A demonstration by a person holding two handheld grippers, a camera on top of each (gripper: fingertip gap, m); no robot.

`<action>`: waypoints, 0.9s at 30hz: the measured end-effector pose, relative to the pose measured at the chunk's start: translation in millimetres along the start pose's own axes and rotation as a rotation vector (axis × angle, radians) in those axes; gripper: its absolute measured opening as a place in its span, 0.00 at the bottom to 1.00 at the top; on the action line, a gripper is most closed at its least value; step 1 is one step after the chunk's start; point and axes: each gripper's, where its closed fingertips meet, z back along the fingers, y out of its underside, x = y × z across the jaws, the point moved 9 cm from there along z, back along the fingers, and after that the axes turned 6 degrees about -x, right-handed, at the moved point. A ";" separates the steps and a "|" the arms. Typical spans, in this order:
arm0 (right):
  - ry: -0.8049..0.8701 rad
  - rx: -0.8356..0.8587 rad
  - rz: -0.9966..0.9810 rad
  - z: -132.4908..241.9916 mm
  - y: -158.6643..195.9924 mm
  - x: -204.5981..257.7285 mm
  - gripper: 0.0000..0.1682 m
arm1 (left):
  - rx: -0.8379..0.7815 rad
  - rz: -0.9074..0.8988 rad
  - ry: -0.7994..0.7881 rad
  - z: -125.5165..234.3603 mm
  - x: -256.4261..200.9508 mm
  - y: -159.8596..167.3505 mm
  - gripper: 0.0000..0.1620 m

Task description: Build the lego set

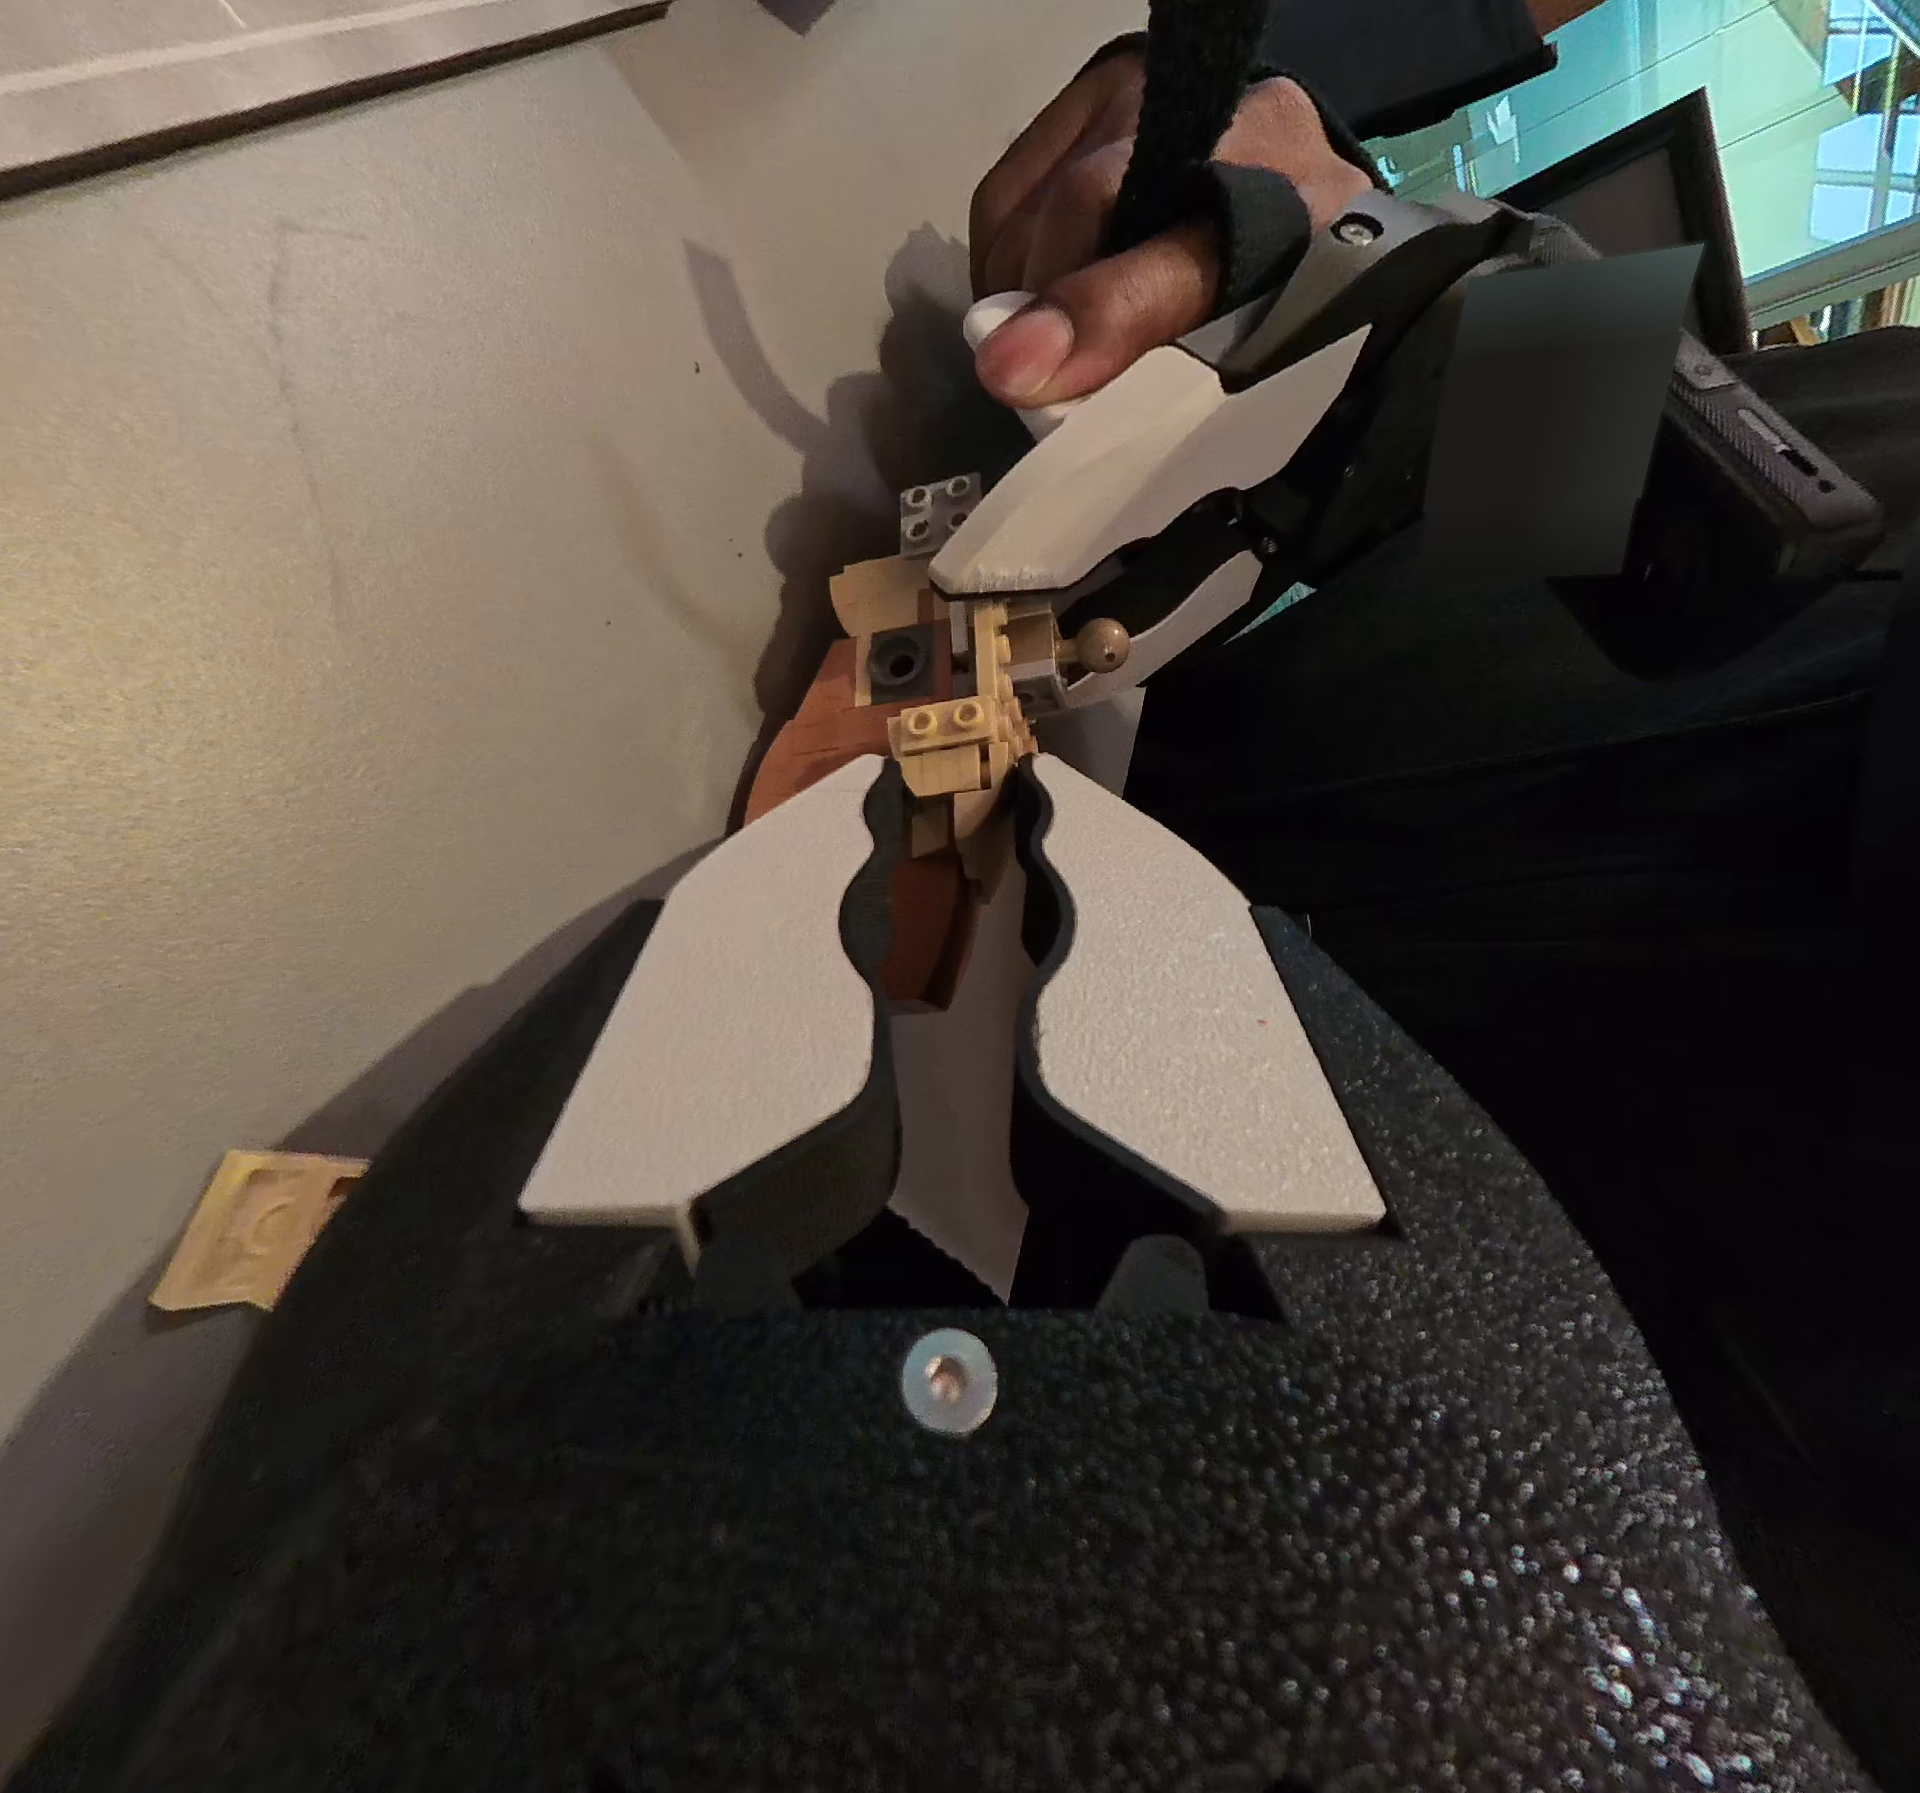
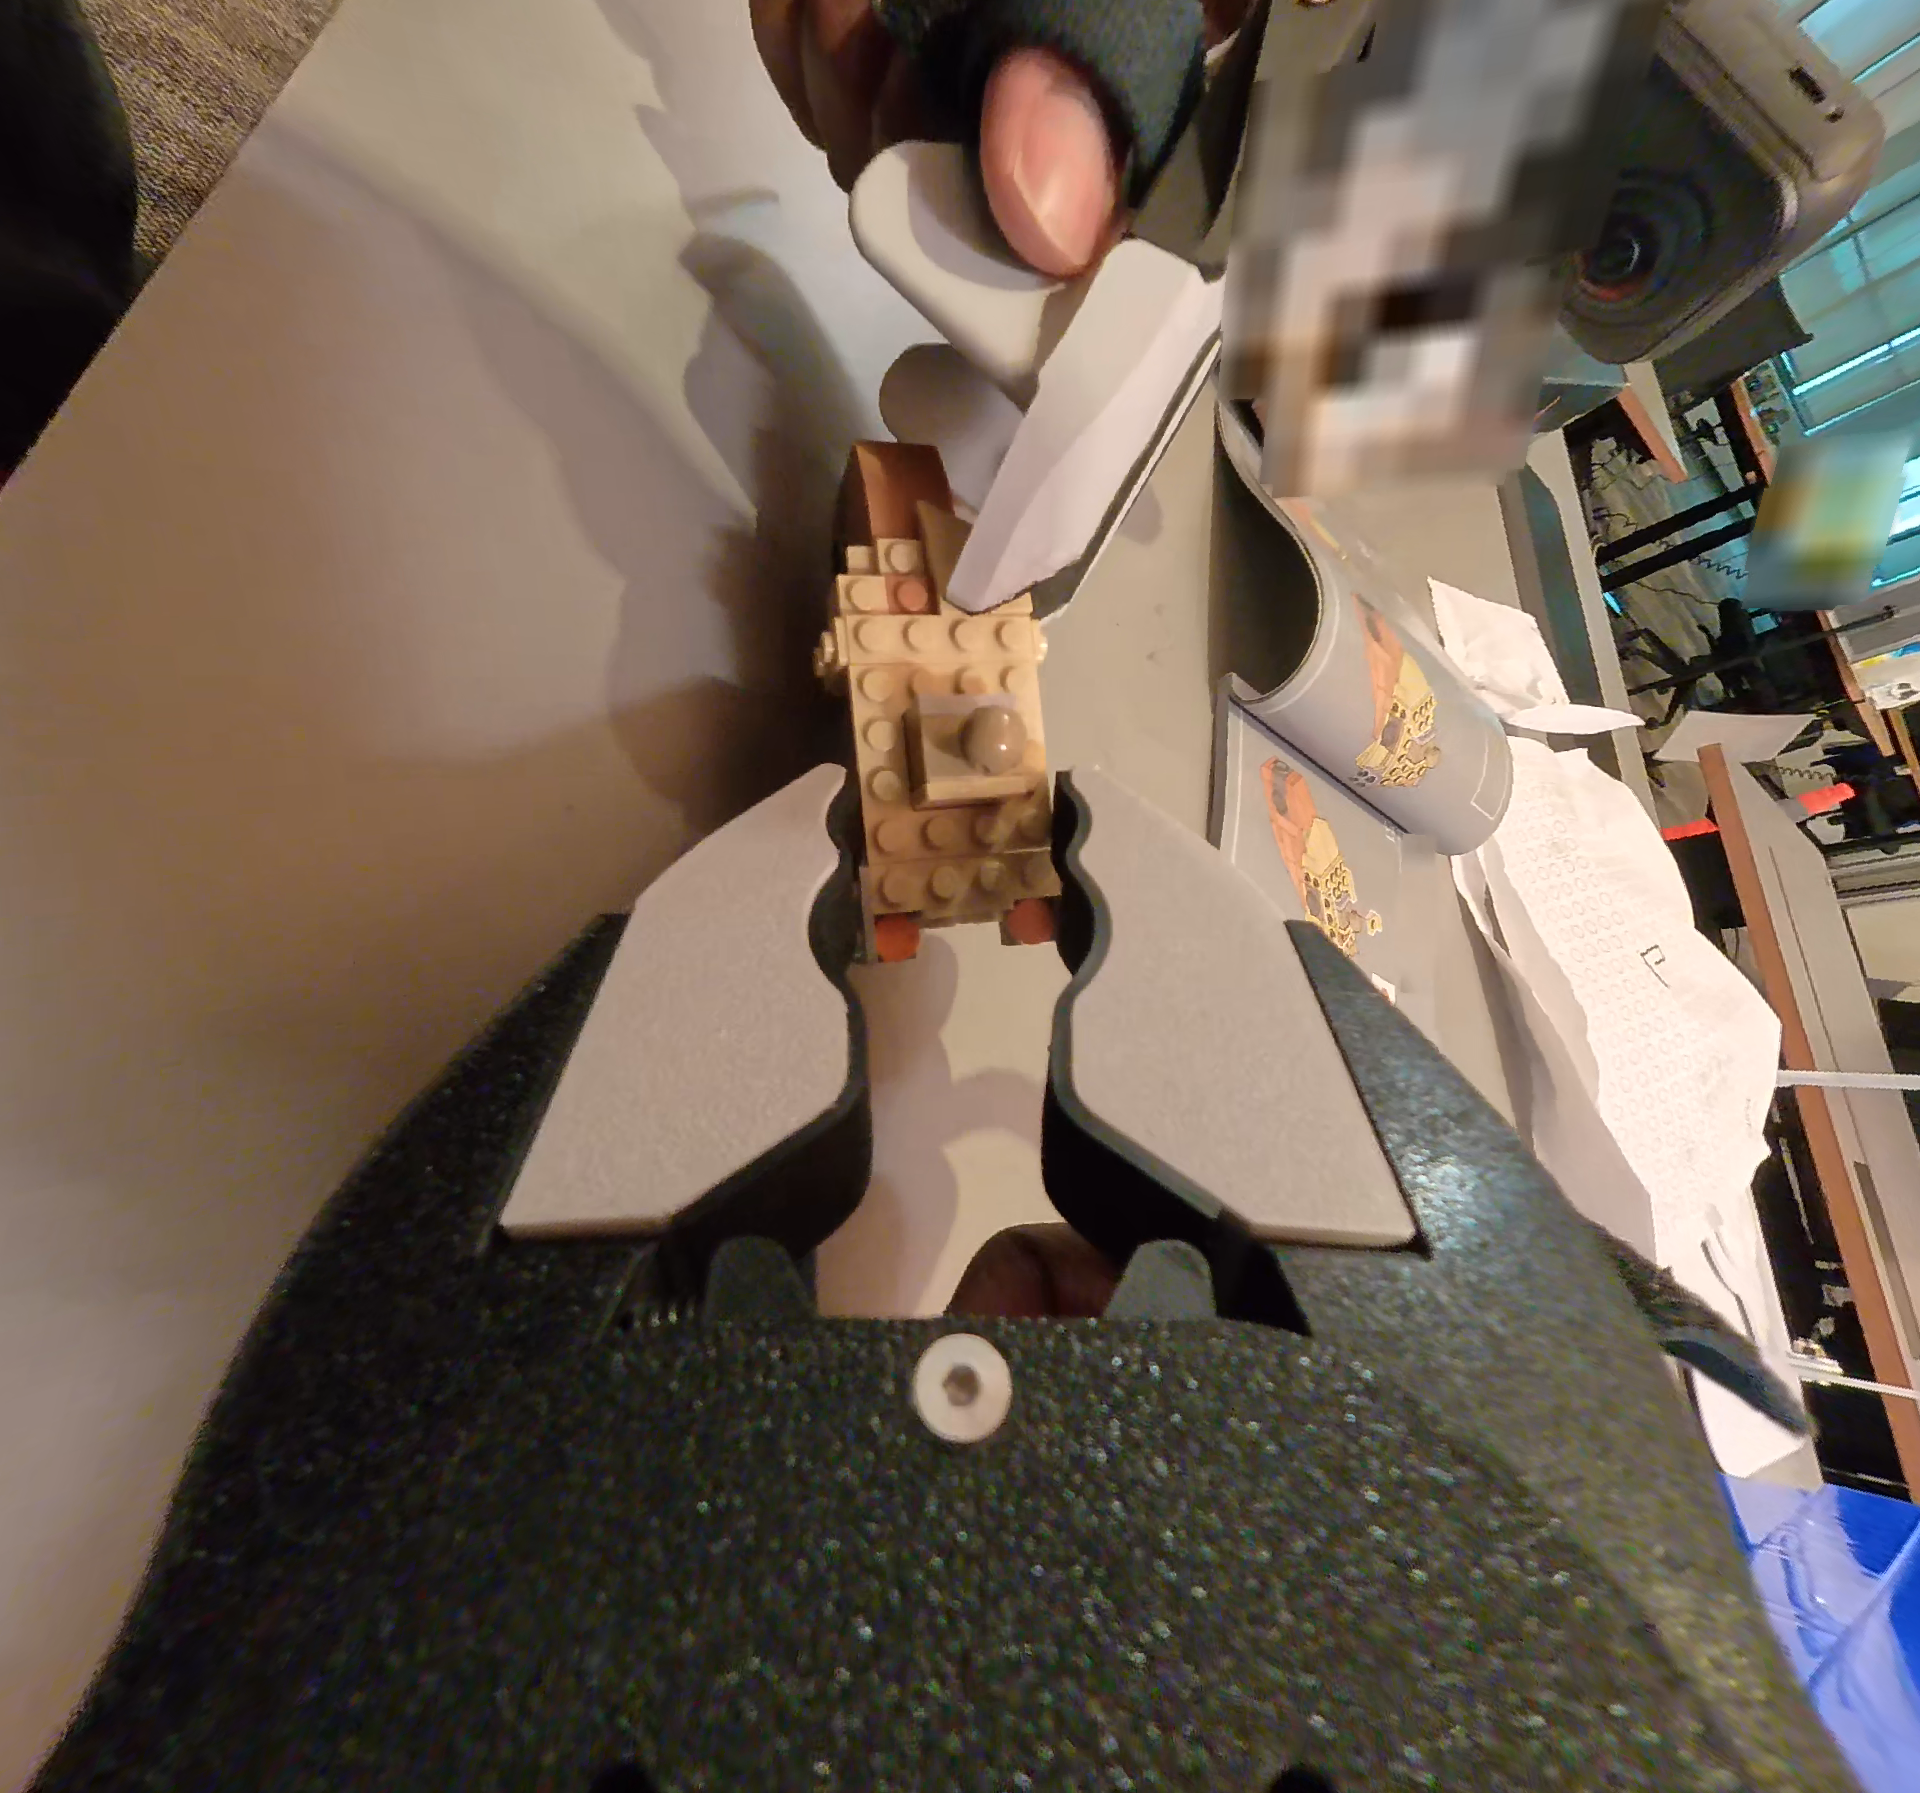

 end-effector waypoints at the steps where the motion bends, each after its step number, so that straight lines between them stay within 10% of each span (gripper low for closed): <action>1: 0.000 0.000 0.001 0.0 -0.1 0.1 0.20 | 0.001 0.003 -0.002 0.0 -0.2 0.0 0.12; 27: 0.030 0.017 0.070 -0.7 1.2 5.3 0.20 | -0.019 0.027 -0.017 -0.9 -5.2 1.8 0.15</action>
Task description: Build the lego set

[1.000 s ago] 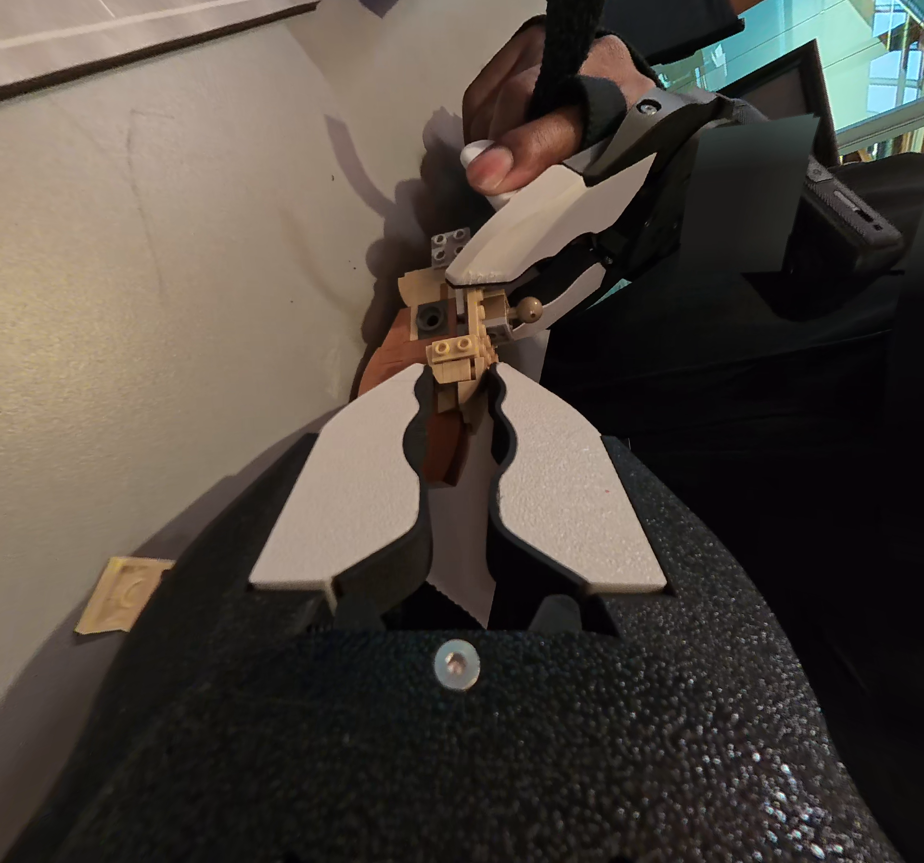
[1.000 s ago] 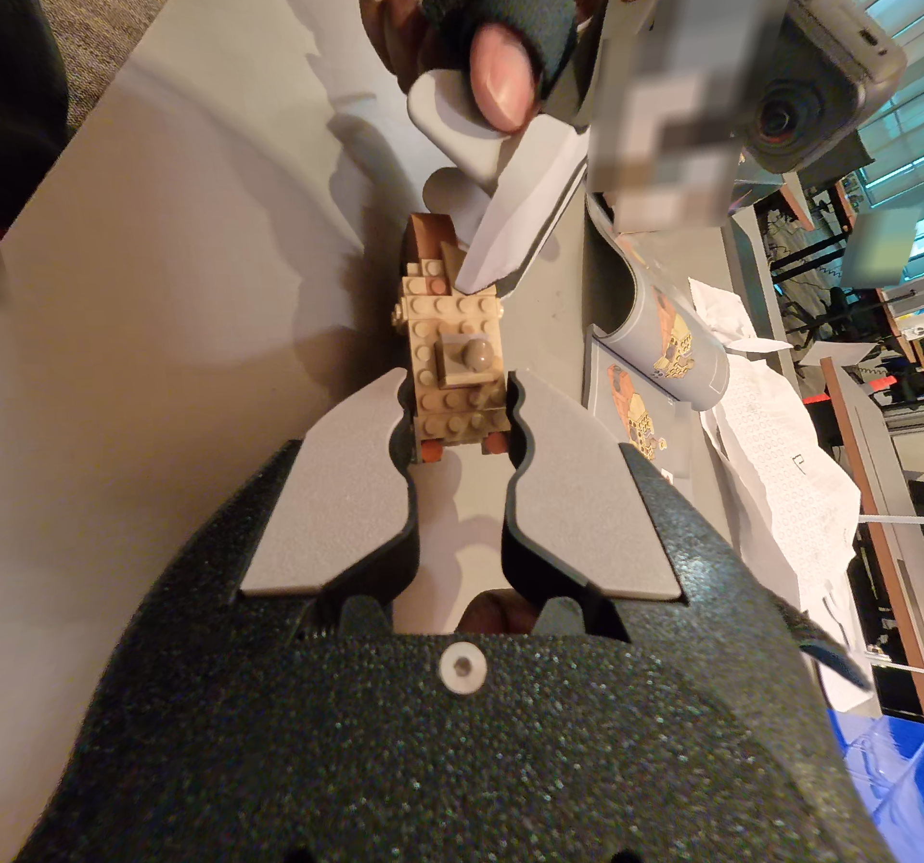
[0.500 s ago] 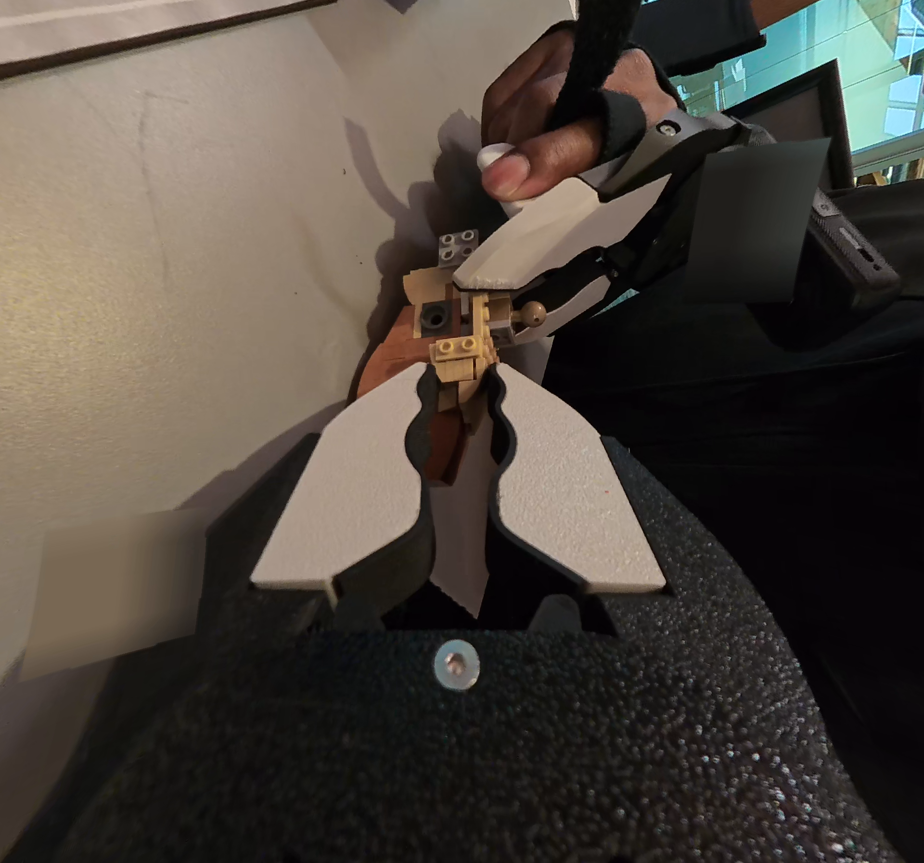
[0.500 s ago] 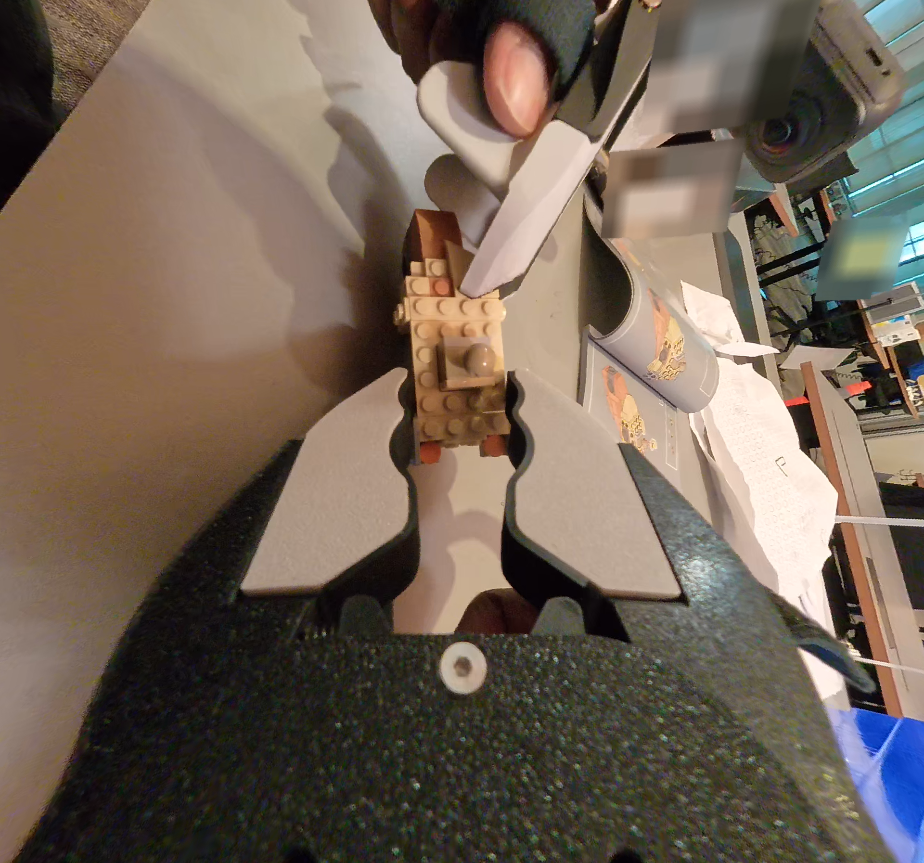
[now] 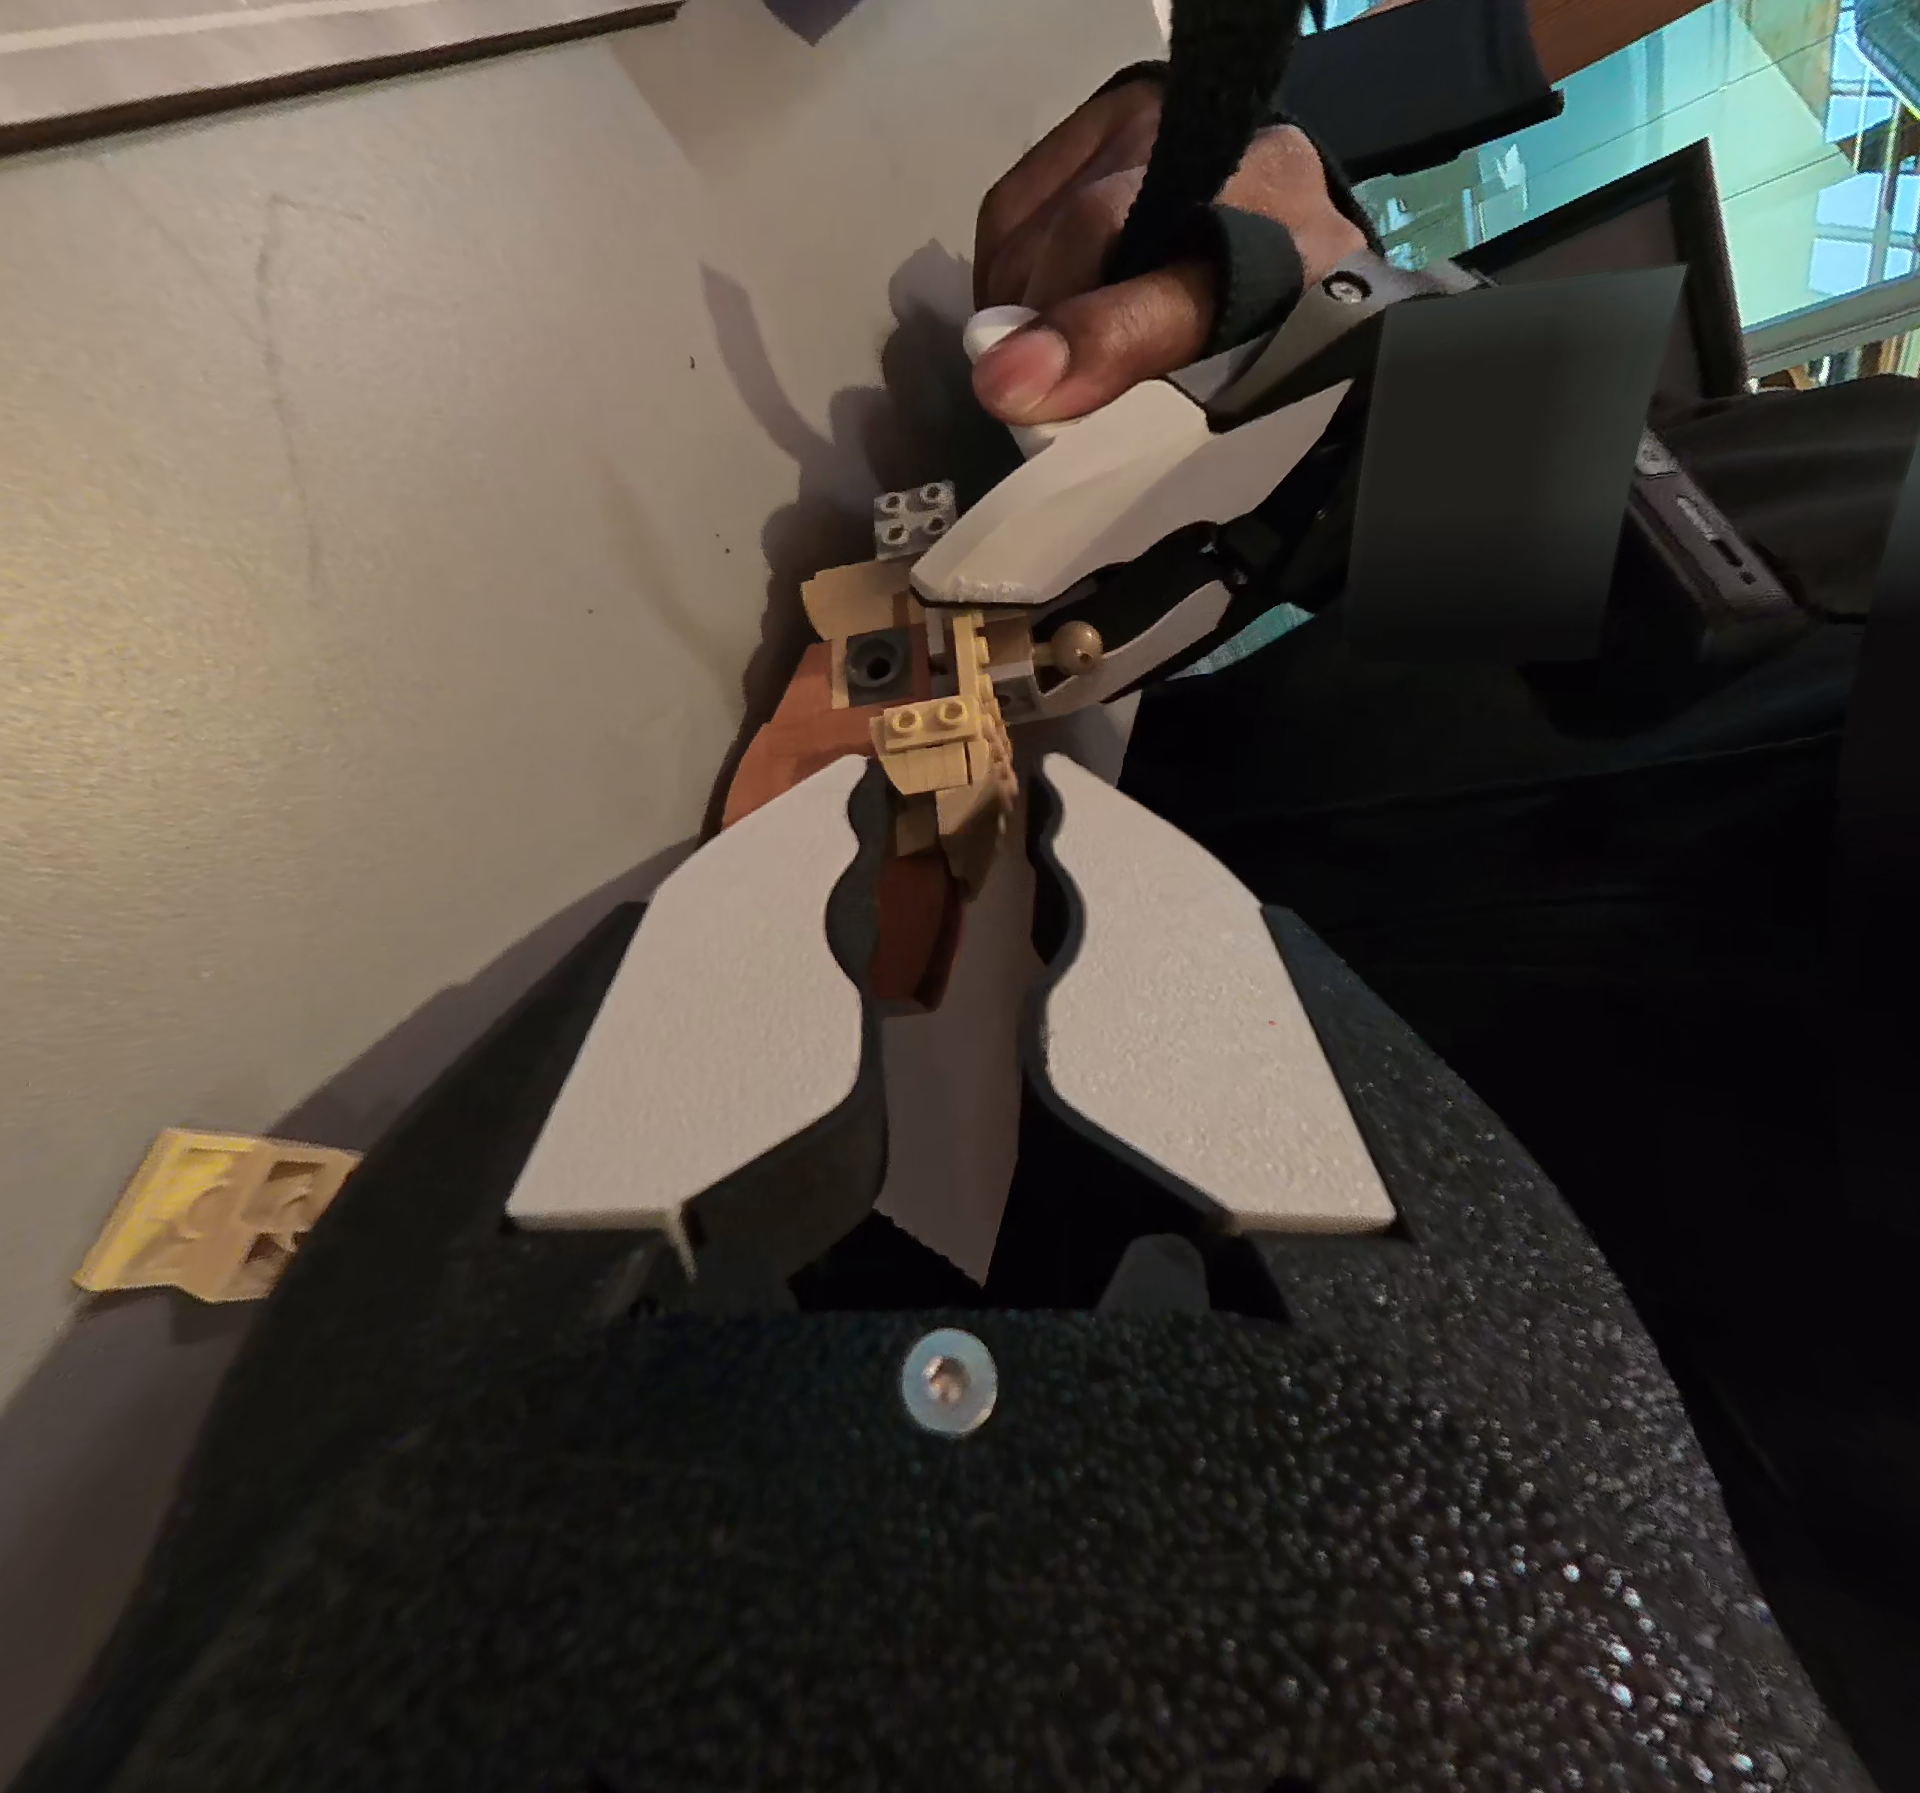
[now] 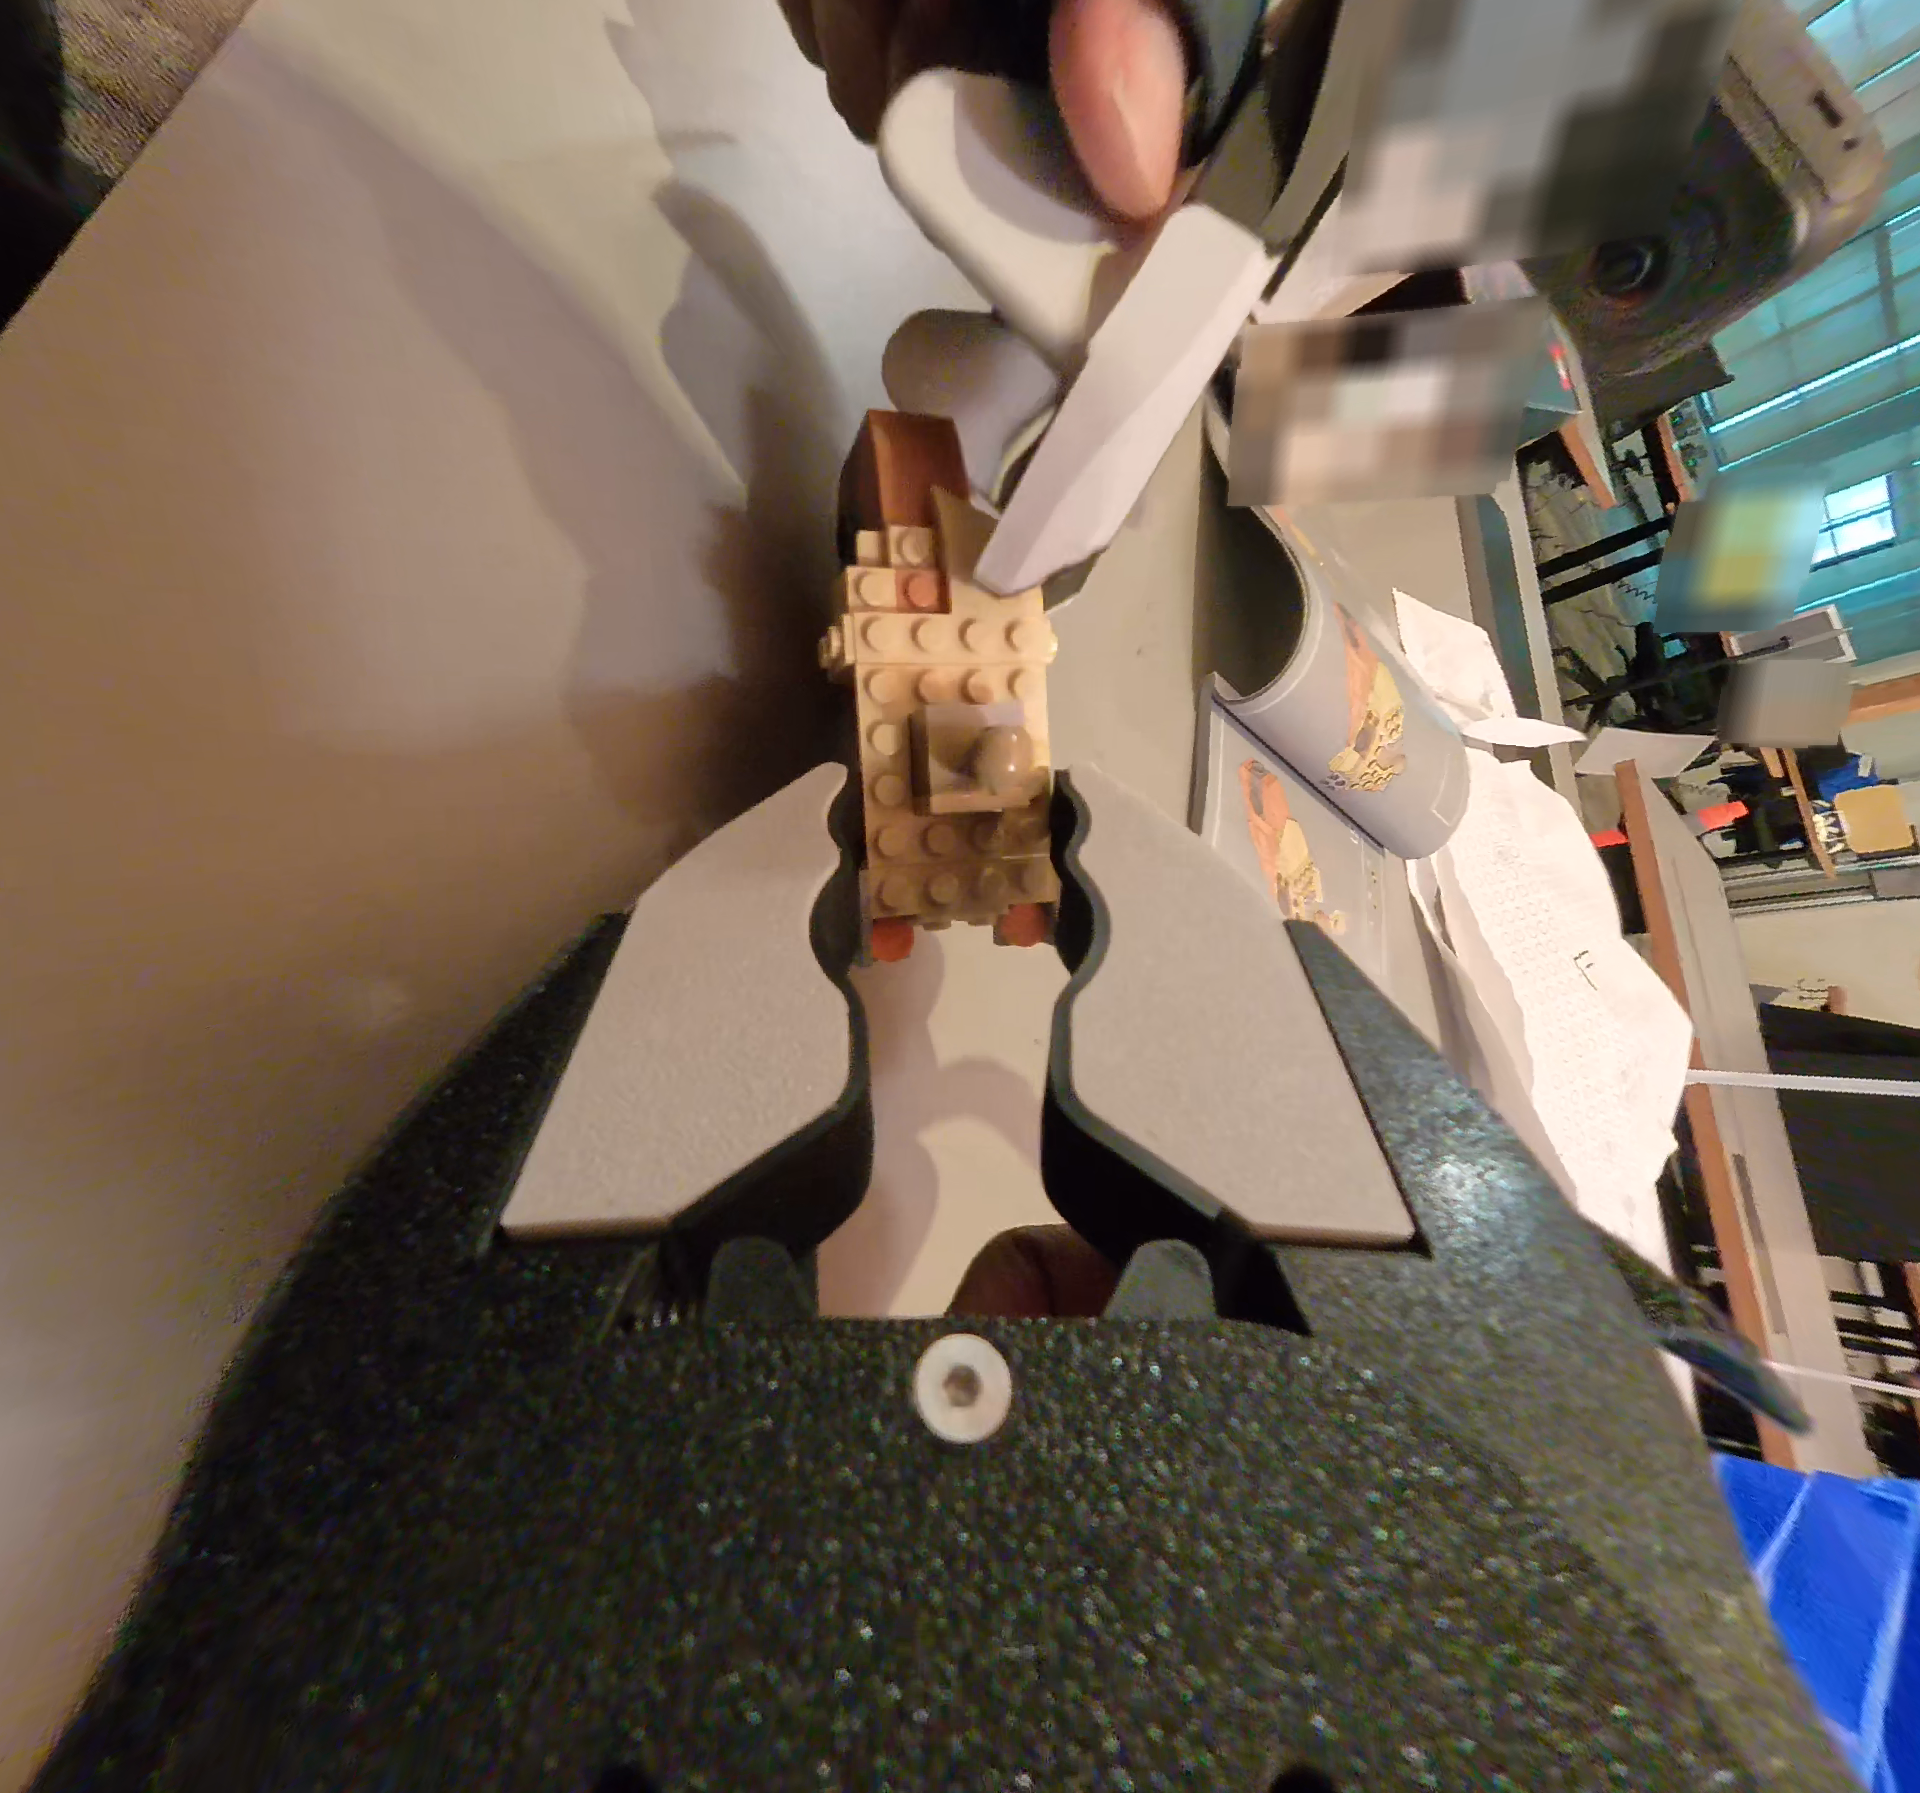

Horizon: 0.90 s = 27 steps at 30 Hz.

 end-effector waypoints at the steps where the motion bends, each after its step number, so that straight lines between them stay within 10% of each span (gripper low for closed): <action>1: 0.007 0.003 0.010 -0.3 0.5 0.4 0.20 | 0.000 -0.010 0.000 0.6 -1.5 -0.1 0.17; 15: 0.077 -0.011 0.093 -2.7 5.2 3.1 0.20 | -0.044 -0.631 -0.234 14.2 -27.6 14.5 0.25; 27: -0.109 0.011 -0.198 -6.5 4.2 -15.8 0.20 | -0.126 -0.690 -0.263 33.1 -12.6 19.6 0.26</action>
